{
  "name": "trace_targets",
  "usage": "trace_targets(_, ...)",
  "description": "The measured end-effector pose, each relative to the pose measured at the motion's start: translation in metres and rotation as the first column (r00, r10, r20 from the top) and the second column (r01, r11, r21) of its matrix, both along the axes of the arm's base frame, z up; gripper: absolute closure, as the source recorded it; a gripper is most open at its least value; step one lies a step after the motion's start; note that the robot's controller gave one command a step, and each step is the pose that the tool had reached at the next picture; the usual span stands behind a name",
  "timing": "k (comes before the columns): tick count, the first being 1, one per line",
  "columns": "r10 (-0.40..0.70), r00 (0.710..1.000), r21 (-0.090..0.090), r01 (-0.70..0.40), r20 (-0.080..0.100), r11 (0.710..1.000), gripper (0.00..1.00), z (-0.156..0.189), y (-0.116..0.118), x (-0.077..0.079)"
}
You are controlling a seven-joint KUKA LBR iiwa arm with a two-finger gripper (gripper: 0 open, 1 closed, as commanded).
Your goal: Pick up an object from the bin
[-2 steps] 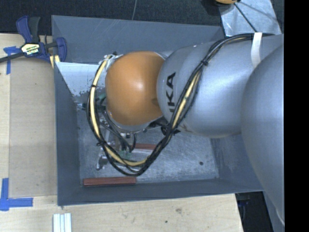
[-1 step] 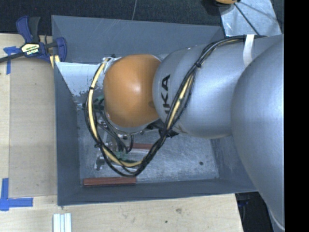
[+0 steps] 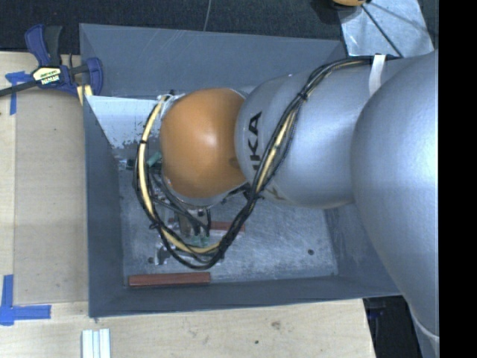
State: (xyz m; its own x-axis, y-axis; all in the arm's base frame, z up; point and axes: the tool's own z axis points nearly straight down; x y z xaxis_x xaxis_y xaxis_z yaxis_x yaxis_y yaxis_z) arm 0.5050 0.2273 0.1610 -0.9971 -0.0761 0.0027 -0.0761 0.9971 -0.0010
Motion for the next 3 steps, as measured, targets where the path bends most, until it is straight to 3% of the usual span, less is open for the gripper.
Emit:
trace_targets(1, 0.075, 0.997, 0.002, -0.075, 0.004, 0.997, 0.0, 0.003, -0.001, 0.004)
trace_targets(2, 0.239, 0.971, 0.001, -0.239, 0.004, 0.971, 0.0, 0.005, -0.012, -0.008)
trace_targets(3, 0.133, 0.991, 0.002, -0.133, 0.004, 0.991, 0.0, -0.004, -0.047, -0.008)
